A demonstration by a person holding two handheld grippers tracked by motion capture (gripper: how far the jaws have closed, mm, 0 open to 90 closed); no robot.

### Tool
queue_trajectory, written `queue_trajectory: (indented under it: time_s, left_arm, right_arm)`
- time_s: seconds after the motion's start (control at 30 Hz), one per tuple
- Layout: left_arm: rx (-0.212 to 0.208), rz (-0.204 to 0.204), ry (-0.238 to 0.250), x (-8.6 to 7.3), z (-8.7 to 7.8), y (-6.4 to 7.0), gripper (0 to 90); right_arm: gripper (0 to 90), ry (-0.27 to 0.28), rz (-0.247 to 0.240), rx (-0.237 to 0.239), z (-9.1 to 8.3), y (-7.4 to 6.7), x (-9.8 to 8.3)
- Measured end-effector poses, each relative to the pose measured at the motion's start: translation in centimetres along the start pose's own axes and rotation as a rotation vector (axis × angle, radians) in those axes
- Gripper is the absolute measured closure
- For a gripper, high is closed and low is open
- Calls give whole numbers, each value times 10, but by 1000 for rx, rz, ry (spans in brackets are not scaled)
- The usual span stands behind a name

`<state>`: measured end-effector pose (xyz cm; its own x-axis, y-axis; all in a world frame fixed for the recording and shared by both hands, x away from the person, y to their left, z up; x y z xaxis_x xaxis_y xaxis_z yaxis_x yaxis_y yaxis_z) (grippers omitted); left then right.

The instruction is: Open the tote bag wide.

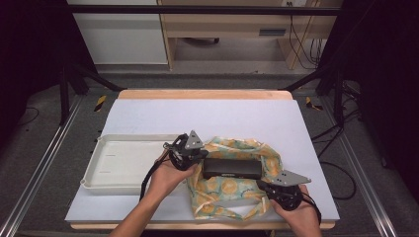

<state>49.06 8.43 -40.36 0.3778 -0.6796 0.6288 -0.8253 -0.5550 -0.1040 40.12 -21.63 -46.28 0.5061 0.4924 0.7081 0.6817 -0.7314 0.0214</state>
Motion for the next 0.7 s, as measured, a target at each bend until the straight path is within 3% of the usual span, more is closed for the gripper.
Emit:
queue_trajectory:
  time_s: [0.13,0.27,0.7]
  left_arm:
    - [-5,9,9,3,-2,4,900]
    - [14,38,-6,7,-1,7,900]
    - [24,17,-29,10,11,-2,900]
  right_arm:
    - [900,3,1,1,1,-2,0]
    - [900,-13,-8,8,4,-3,-1]
    - [900,-47,-17,12,11,-3,-3]
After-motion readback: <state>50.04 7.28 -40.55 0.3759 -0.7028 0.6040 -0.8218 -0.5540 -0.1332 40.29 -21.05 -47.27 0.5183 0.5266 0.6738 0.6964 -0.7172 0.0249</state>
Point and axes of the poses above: each handheld gripper's, and its own axes: z roughly forward along the jaws, x roughly out of its top, y roughly to its right, the point moved 1 cm from there along z, roughly forward along the jaws, and after that the axes turned 9 degrees about -y, right-handed, at the moved point
